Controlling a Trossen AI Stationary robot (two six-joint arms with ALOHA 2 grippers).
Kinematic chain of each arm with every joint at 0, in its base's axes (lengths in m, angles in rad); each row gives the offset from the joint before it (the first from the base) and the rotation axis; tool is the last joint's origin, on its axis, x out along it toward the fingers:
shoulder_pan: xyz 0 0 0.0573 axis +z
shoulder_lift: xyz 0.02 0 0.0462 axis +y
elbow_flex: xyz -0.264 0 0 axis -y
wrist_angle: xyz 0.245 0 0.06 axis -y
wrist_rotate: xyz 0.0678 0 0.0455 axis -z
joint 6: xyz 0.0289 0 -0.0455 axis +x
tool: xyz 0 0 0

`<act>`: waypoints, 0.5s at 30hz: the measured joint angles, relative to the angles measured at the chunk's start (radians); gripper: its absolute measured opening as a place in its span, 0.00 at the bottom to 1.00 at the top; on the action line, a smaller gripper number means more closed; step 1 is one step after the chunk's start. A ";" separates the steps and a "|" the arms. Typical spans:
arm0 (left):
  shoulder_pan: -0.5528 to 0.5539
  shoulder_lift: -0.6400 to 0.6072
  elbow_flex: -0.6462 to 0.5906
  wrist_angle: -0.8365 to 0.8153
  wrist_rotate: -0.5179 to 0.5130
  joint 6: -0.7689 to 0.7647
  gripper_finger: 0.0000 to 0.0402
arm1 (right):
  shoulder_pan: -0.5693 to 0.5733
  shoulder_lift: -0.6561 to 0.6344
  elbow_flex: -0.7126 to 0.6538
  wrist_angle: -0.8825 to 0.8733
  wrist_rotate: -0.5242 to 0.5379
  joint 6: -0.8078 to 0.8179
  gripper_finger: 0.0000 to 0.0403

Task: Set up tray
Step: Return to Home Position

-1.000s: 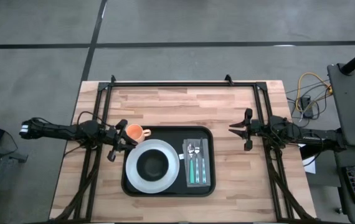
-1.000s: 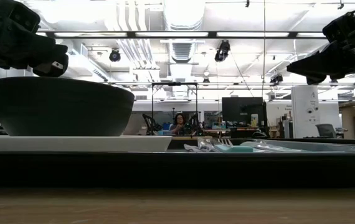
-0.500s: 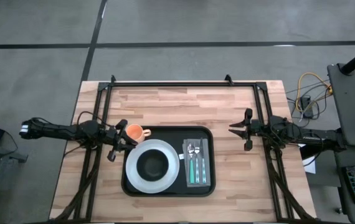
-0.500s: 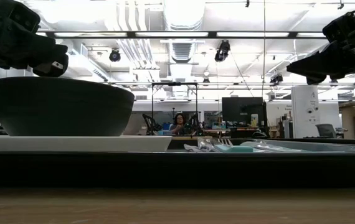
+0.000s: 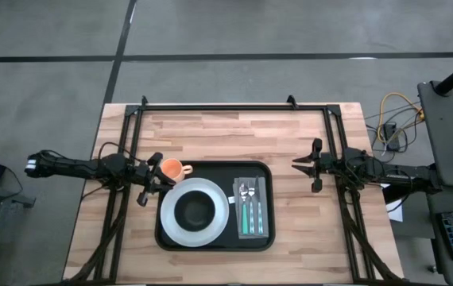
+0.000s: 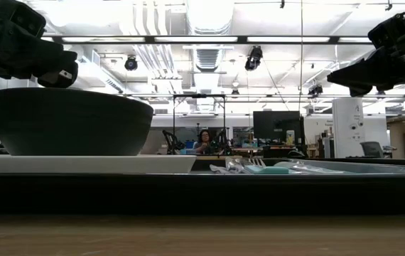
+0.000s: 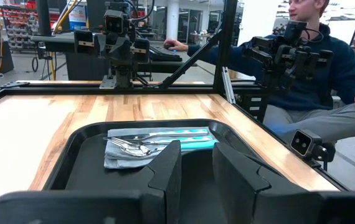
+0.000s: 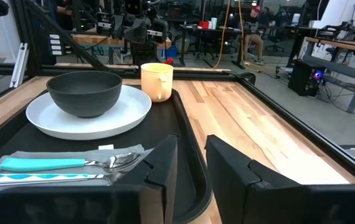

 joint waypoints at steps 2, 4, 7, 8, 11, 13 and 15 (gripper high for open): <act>0.000 0.000 0.000 0.000 0.000 0.000 0.19 | 0.000 0.000 0.000 0.000 0.000 0.000 0.20; 0.000 0.000 0.000 0.000 0.000 0.000 0.19 | 0.000 0.000 0.000 0.000 0.000 0.000 0.20; 0.000 0.000 0.000 0.000 0.000 0.000 0.19 | 0.000 0.000 0.000 0.000 0.000 0.000 0.21; 0.000 0.000 0.000 0.000 0.000 0.000 0.19 | 0.000 0.000 0.000 0.000 0.000 0.000 0.21; 0.000 0.000 0.000 0.000 0.000 0.000 0.19 | 0.000 0.000 0.000 0.000 0.000 0.000 0.21; 0.000 0.000 0.000 0.000 0.000 0.000 0.19 | 0.000 0.000 0.000 0.000 0.000 0.000 0.20; 0.000 0.000 0.000 0.000 0.000 0.000 0.19 | 0.000 0.000 0.000 0.000 0.000 0.000 0.19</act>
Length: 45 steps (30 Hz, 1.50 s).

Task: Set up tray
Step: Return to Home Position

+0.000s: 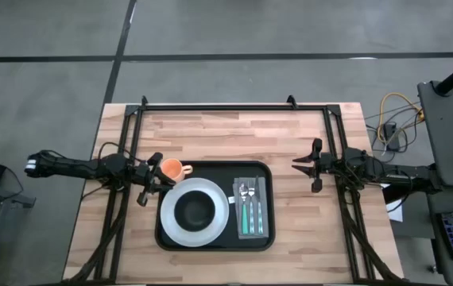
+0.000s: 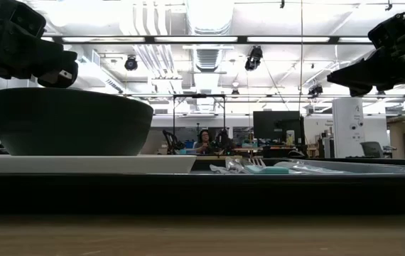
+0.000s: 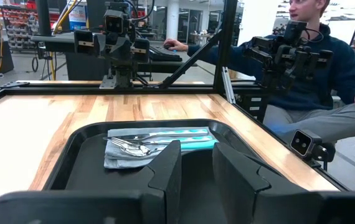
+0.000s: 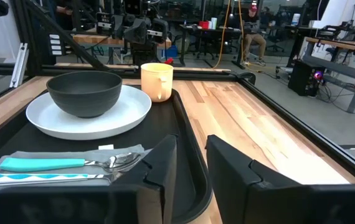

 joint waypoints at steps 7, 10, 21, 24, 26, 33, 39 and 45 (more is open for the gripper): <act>0.000 0.000 0.000 0.000 0.000 0.000 0.19 | 0.000 0.000 0.000 0.000 0.000 0.000 0.17; 0.000 0.000 0.000 0.000 0.000 0.000 0.19 | 0.000 0.000 0.000 0.000 0.000 0.000 0.17; 0.000 0.000 0.000 0.000 0.000 0.000 0.19 | 0.000 0.000 0.000 0.000 0.000 0.000 0.21; 0.000 0.000 0.000 0.000 0.000 0.000 0.19 | 0.000 0.000 0.000 0.000 0.000 0.000 0.21; 0.000 0.000 0.000 0.000 0.000 0.000 0.19 | 0.000 0.000 0.000 0.000 0.000 0.000 0.21; 0.000 0.000 0.000 0.000 0.000 0.000 0.19 | 0.000 0.000 0.000 0.000 0.000 0.000 0.18; 0.000 0.000 0.000 0.000 0.000 0.000 0.19 | 0.000 0.000 0.000 0.000 0.000 0.000 0.17; 0.000 0.000 0.000 0.000 0.000 0.000 0.19 | 0.000 0.000 0.000 0.000 0.000 0.000 0.19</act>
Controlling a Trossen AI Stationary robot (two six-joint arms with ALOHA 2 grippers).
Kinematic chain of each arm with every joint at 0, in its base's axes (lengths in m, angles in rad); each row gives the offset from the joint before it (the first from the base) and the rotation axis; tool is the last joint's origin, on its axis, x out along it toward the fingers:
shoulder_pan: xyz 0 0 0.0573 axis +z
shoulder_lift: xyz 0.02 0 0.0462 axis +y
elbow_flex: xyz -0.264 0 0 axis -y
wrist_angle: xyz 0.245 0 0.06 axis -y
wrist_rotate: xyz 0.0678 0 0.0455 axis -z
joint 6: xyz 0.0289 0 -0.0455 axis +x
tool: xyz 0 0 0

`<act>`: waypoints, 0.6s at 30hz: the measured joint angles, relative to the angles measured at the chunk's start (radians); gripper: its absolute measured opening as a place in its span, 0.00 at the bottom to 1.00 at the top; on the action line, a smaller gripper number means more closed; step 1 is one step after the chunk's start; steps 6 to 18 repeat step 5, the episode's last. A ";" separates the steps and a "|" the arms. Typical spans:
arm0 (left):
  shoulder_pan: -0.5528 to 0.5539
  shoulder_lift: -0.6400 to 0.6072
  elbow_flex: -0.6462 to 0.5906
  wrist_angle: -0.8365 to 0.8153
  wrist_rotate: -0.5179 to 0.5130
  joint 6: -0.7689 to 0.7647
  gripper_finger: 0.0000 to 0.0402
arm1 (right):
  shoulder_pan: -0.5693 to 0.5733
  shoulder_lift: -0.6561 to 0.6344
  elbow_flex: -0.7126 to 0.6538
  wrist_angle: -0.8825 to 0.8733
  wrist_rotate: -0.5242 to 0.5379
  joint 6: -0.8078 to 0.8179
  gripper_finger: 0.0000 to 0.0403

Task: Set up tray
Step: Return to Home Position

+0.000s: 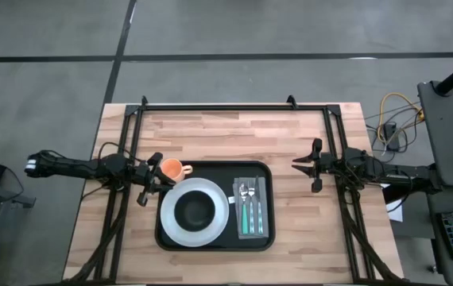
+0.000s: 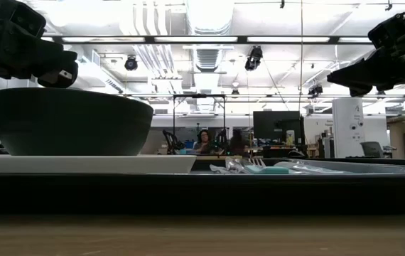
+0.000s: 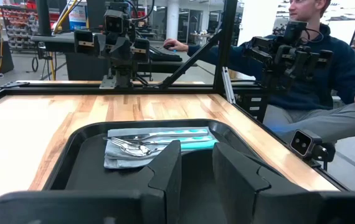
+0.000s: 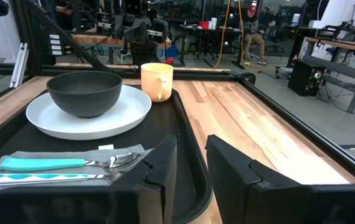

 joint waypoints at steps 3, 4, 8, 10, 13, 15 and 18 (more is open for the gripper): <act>0.000 0.000 0.000 0.000 0.000 0.000 0.19 | 0.000 0.000 0.000 0.000 0.000 0.000 0.21; 0.000 0.000 0.000 0.000 0.000 0.000 0.19 | 0.000 0.000 0.000 0.000 0.000 0.000 0.21; 0.000 0.000 0.000 0.000 0.000 0.000 0.19 | 0.000 0.000 0.000 0.000 0.000 0.000 0.21; 0.000 0.000 0.000 0.000 0.000 0.000 0.19 | 0.000 0.000 0.000 0.000 0.000 0.000 0.21; 0.000 0.000 0.000 0.000 0.000 0.000 0.19 | 0.000 0.000 0.000 0.000 0.000 0.000 0.21; 0.000 0.000 0.000 0.000 0.000 0.000 0.19 | 0.000 0.000 0.000 0.000 0.000 0.000 0.21; 0.000 0.000 0.000 0.000 0.000 0.000 0.19 | 0.000 0.000 0.000 0.000 0.000 0.000 0.21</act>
